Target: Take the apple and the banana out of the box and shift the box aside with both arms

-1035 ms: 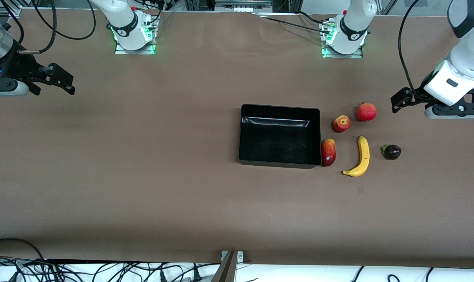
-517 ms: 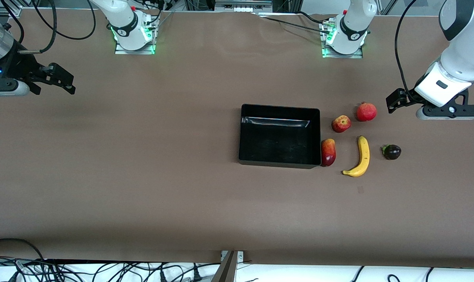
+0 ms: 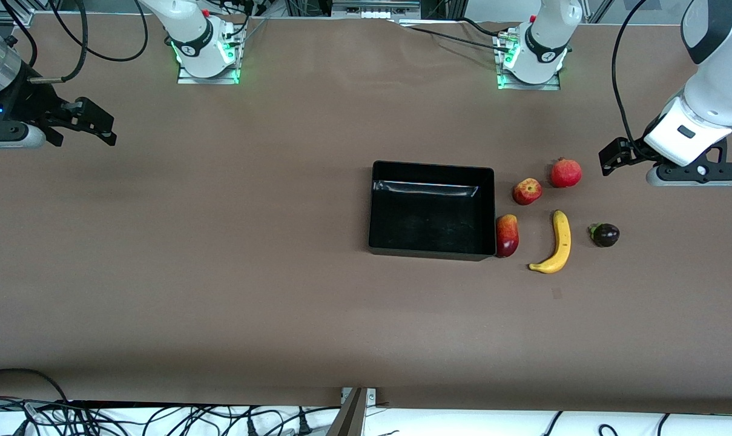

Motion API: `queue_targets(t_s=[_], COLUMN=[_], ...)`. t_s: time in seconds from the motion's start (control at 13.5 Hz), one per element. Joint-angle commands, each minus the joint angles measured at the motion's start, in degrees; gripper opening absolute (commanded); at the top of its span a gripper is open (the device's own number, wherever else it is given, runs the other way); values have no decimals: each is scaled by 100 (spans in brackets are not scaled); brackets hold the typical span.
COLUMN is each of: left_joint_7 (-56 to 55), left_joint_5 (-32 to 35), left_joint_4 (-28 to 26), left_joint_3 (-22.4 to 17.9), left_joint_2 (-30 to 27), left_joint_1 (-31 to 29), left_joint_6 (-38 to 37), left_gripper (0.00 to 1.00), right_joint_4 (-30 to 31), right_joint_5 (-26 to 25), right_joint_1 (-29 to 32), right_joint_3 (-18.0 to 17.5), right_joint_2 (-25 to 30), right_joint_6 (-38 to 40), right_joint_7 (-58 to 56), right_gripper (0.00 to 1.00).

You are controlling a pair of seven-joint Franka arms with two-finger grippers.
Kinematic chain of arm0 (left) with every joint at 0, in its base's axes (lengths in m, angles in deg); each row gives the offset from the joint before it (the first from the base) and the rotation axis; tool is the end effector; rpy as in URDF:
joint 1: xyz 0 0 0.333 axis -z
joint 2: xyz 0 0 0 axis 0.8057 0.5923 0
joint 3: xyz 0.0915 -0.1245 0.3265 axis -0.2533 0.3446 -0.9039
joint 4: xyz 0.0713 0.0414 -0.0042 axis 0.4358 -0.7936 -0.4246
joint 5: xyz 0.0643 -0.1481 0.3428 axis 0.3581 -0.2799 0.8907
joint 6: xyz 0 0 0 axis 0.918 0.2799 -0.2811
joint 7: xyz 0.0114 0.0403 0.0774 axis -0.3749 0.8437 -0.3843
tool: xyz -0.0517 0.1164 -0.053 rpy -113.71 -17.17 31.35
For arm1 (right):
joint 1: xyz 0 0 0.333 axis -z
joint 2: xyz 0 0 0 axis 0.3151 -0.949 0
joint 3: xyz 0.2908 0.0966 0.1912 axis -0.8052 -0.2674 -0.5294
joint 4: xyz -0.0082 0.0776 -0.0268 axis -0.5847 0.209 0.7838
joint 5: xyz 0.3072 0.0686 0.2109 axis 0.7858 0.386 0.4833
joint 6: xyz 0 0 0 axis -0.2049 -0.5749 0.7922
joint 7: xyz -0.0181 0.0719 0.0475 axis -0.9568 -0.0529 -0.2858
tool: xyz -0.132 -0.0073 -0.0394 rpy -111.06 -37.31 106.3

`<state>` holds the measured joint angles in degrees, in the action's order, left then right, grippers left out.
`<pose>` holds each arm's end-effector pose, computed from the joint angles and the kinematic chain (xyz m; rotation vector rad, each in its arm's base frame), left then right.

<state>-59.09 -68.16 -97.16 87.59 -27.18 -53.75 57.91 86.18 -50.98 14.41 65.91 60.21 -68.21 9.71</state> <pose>0.5371 -0.0322 0.5603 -3.0619 -0.0037 -0.0116 0.5288 0.0534 0.6346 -3.1289 -0.0223 -0.0329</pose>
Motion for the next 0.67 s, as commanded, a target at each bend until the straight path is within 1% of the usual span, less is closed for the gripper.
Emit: queue_targets(t_s=[0.0,0.44,0.59], left_joint_7=[63,63,63], left_joint_5=[99,99,99], left_joint_4=[82,82,82], left_joint_3=[24,32,32], left_joint_2=[36,36,36], left_joint_1=[-28,-28,-28], left_joint_6=[3,-24,-94], left_gripper=[100,100,100], right_joint_4=[-66,-75,-66], right_joint_5=[101,92,127], right_joint_1=[45,53,36], right_joint_3=[-43,-52,-60], right_joint_2=[11,-7,-190], right_joint_6=[98,89,62], right_joint_7=[64,64,20], right_gripper=[100,100,100])
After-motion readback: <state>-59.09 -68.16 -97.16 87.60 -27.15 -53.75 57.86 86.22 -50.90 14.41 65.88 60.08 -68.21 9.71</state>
